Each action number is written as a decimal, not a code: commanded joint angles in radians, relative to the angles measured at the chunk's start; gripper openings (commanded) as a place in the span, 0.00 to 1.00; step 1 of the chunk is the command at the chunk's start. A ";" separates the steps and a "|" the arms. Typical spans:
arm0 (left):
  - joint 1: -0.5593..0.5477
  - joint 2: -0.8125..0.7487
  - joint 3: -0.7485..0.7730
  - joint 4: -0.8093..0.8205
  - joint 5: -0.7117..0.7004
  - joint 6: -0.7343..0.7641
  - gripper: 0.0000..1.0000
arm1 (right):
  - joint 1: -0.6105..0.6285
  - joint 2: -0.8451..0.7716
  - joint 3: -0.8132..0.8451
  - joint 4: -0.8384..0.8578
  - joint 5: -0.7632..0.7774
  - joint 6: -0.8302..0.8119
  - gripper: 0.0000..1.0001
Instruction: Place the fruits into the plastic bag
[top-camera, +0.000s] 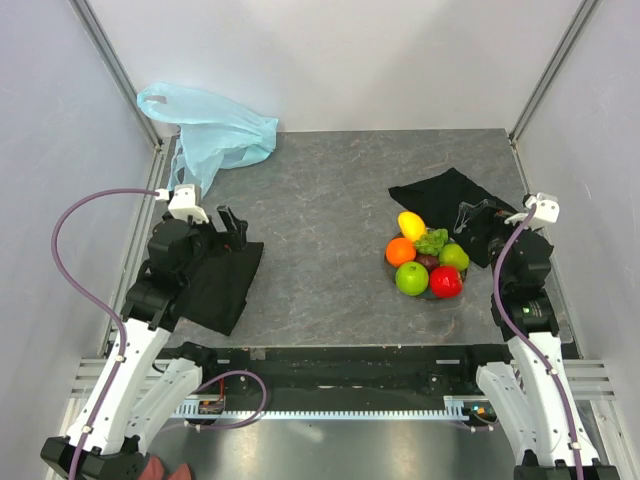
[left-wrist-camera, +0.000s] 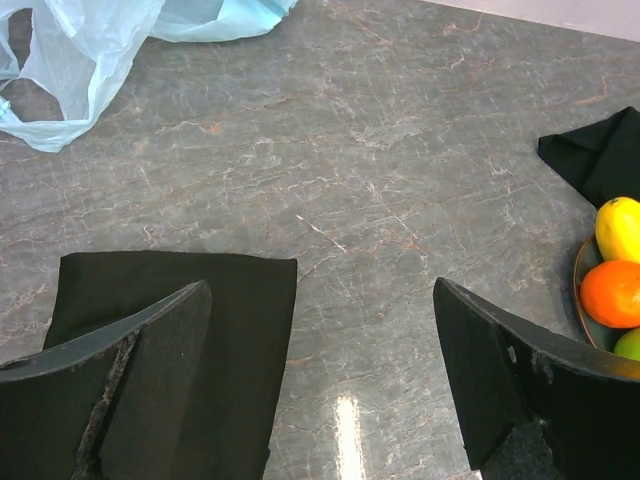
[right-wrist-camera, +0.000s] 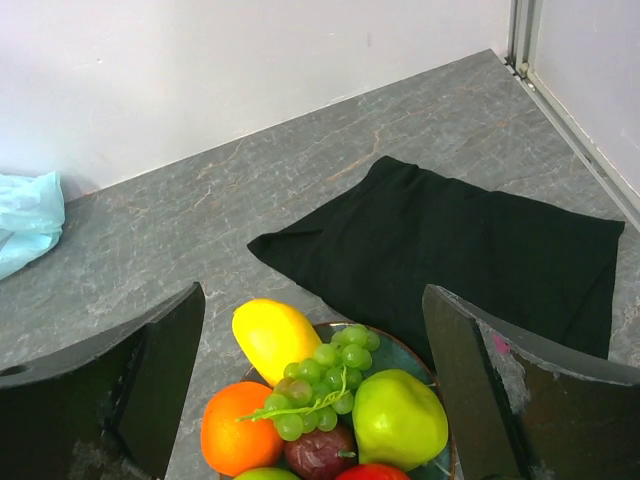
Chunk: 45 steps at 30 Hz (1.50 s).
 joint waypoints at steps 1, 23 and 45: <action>0.006 0.014 0.036 0.009 0.004 0.026 0.99 | -0.001 -0.016 0.017 0.007 0.024 0.008 0.98; 0.014 0.078 0.073 0.158 0.127 0.118 0.98 | -0.001 -0.010 0.004 0.059 -0.174 -0.034 0.98; 0.414 0.660 0.228 0.472 0.044 -0.022 0.95 | -0.001 -0.022 0.069 0.008 -0.217 -0.031 0.98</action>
